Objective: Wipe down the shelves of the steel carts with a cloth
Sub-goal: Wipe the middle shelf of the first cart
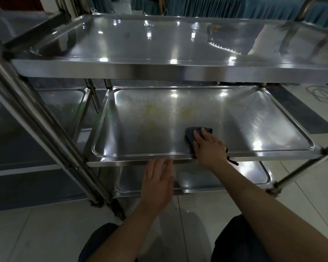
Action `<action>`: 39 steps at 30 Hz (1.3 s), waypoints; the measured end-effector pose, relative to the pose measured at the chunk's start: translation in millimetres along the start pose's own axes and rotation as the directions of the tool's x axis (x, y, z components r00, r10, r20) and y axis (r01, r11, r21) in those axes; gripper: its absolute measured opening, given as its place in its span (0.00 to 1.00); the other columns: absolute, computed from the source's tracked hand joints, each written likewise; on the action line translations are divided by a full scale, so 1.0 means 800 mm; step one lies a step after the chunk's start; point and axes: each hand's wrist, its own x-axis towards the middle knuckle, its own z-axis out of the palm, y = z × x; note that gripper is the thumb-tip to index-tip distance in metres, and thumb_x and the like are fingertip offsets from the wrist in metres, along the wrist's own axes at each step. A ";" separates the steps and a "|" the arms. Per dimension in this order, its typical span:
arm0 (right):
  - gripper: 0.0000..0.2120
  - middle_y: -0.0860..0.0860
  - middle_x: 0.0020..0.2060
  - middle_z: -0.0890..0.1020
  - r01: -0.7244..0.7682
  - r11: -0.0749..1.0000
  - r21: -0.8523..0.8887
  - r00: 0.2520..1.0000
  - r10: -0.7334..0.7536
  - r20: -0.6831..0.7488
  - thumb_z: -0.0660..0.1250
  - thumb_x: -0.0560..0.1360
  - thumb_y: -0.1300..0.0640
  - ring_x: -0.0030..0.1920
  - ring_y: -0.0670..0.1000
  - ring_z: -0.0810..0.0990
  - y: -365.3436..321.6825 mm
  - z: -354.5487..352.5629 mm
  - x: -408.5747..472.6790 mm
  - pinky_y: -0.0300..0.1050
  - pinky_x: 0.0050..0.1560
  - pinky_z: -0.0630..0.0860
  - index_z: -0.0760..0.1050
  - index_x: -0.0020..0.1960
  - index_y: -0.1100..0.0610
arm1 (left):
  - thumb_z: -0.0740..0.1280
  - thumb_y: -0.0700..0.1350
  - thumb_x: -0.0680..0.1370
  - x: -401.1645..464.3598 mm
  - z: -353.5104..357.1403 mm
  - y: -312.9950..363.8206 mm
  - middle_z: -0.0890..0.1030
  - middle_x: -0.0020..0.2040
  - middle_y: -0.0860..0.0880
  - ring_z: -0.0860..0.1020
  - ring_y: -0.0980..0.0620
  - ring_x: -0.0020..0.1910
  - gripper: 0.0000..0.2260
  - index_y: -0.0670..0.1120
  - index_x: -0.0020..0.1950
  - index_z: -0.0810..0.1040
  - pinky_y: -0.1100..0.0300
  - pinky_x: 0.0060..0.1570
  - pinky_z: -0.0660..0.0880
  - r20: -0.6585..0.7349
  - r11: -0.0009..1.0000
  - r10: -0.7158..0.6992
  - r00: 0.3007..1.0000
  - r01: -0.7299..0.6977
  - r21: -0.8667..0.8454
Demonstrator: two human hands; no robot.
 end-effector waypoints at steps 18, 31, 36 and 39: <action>0.26 0.53 0.81 0.51 -0.035 0.997 0.072 0.993 0.027 0.117 0.46 0.85 0.45 0.79 0.59 0.54 -0.026 -0.007 0.149 0.60 0.75 0.57 0.50 0.82 0.48 | 0.60 0.46 0.82 -0.001 0.009 -0.032 0.79 0.66 0.42 0.74 0.38 0.66 0.19 0.41 0.70 0.79 0.41 0.67 0.72 -0.075 0.995 0.046 0.996 -0.039 0.097; 0.26 0.52 0.82 0.49 0.036 0.997 0.069 0.991 -0.045 0.129 0.45 0.85 0.44 0.80 0.57 0.52 -0.072 -0.005 0.145 0.59 0.75 0.56 0.49 0.82 0.48 | 0.62 0.44 0.78 0.004 0.005 -0.030 0.80 0.64 0.44 0.75 0.39 0.64 0.20 0.42 0.67 0.81 0.43 0.64 0.75 -0.060 0.992 0.034 0.998 -0.026 0.121; 0.26 0.54 0.81 0.52 0.098 0.994 0.046 0.993 -0.101 0.064 0.47 0.85 0.45 0.79 0.58 0.54 -0.070 -0.001 0.062 0.57 0.74 0.59 0.52 0.81 0.49 | 0.65 0.41 0.75 0.008 -0.022 -0.029 0.76 0.66 0.43 0.74 0.40 0.65 0.23 0.41 0.70 0.77 0.44 0.65 0.72 0.048 0.999 0.036 0.998 -0.035 -0.017; 0.25 0.53 0.81 0.55 0.130 0.991 0.036 0.990 -0.131 0.047 0.47 0.85 0.45 0.78 0.57 0.57 -0.063 0.000 0.025 0.57 0.72 0.62 0.55 0.80 0.50 | 0.66 0.38 0.76 0.008 -0.053 -0.048 0.76 0.67 0.41 0.74 0.39 0.64 0.21 0.38 0.69 0.78 0.45 0.67 0.71 0.021 0.994 0.105 0.994 -0.104 -0.032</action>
